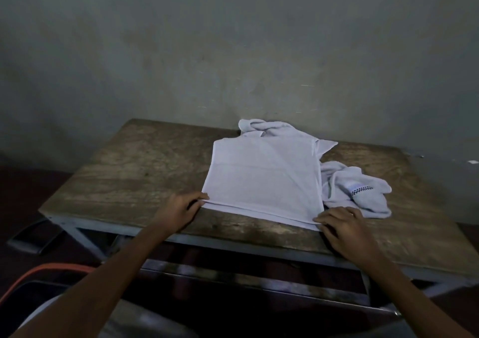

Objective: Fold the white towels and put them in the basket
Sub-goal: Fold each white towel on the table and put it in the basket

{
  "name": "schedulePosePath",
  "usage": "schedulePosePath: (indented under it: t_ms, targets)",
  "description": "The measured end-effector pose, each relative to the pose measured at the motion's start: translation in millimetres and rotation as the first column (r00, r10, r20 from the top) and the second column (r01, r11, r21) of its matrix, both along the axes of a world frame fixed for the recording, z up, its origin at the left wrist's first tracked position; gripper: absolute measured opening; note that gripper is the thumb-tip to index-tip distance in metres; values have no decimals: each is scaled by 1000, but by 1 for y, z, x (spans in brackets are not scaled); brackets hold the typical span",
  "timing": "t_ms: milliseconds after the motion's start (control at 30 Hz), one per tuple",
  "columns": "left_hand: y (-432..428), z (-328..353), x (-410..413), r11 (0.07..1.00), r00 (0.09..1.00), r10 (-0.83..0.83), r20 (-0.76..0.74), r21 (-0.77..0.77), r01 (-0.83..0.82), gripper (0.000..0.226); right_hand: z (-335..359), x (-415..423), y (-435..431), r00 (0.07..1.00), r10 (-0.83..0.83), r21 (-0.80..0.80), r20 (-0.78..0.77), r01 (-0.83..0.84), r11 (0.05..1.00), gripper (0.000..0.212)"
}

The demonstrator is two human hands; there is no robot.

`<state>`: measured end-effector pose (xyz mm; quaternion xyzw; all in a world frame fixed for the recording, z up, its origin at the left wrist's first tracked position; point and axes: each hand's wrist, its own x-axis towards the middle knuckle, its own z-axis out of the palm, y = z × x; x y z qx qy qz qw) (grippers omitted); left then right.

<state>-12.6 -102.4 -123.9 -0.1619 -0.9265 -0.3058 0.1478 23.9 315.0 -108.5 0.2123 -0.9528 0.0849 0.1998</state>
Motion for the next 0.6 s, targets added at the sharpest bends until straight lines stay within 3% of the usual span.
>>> schedulePosePath:
  t_ms: [267,400,500,600]
  targets:
    - [-9,2,-2,961,983,-186,-3,-209,181,39,-6,-4,8,992,112,28,55,-114,993,26]
    - [-10,1,-3,910,960,-265,-93,-352,218,40,-6,-6,6,983,178,138,-48,-170,976,29]
    - [-7,-3,3,913,956,-261,-135,-355,199,48,-6,-8,4,984,164,163,-76,-150,975,24]
    - [1,0,4,907,959,-234,-161,-393,155,29,0,-7,-2,990,132,103,-48,-126,987,20]
